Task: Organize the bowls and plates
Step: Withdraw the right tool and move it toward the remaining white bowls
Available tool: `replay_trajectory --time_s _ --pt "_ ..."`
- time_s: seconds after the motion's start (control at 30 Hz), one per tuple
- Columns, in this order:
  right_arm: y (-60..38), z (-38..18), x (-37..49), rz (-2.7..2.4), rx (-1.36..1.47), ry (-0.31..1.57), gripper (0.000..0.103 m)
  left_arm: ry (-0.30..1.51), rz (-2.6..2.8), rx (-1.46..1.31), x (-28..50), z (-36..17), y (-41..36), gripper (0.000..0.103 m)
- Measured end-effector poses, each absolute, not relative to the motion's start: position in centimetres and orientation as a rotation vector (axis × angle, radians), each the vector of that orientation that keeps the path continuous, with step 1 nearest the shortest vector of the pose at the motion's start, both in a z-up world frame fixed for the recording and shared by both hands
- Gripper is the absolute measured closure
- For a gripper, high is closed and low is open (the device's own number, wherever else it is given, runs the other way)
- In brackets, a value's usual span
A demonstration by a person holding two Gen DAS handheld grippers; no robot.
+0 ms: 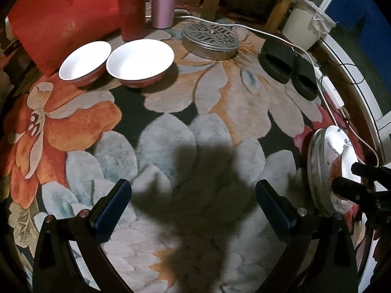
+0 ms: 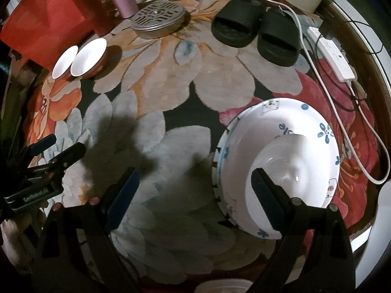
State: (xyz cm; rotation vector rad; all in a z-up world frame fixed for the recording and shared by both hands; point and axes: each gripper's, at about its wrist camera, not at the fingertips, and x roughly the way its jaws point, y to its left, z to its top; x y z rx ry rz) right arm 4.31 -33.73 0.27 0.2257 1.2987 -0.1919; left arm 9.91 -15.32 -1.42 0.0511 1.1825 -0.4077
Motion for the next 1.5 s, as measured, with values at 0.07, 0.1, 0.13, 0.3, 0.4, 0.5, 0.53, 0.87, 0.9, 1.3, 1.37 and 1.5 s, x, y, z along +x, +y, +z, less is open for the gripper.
replay_trajectory --time_s 0.07,0.1,0.13,0.3,0.4,0.5,0.53,0.87,0.9,1.3,1.37,1.5 --pt "-33.3 0.2 4.5 -0.185 0.221 1.302 0.009 1.182 -0.403 0.048 10.0 -1.4 -15.0 0.002" --pt "-33.1 0.2 4.6 -0.182 0.220 1.303 0.009 1.181 -0.402 0.046 10.0 -1.4 -14.8 0.002" --pt "-32.9 0.1 4.7 -0.180 0.218 1.304 0.009 1.181 -0.400 0.046 10.0 -1.4 -14.7 0.002" --pt "-31.9 0.0 5.1 -0.163 0.206 1.309 0.009 1.182 -0.387 0.037 10.1 -1.4 -13.7 0.002" --pt "-31.2 -0.2 5.5 -0.151 0.196 1.312 0.009 1.182 -0.376 0.031 10.2 -1.5 -12.9 0.002" --pt "-30.3 -0.2 5.9 -0.138 0.187 1.311 0.009 1.184 -0.364 0.027 10.2 -1.7 -12.1 0.002" --pt "-30.1 -0.3 6.0 -0.135 0.184 1.312 0.009 1.184 -0.359 0.026 10.3 -1.7 -11.9 0.002" --pt "-28.3 -0.6 7.1 -0.104 0.176 1.317 0.009 1.193 -0.316 -0.001 10.6 -2.2 -9.6 0.002" --pt "-28.2 -0.6 7.1 -0.102 0.173 1.317 0.009 1.193 -0.315 -0.003 10.6 -2.2 -9.5 0.002" --pt "-26.8 -0.9 8.1 -0.078 0.150 1.317 0.009 1.190 -0.293 -0.014 10.9 -2.2 -8.0 0.002" --pt "-26.5 -0.9 8.4 -0.073 0.148 1.318 0.009 1.193 -0.287 -0.017 11.0 -2.3 -7.6 0.002" --pt "-25.8 -1.6 9.4 -0.056 0.164 1.334 0.009 1.196 -0.270 -0.021 11.4 -2.5 -6.7 0.002"
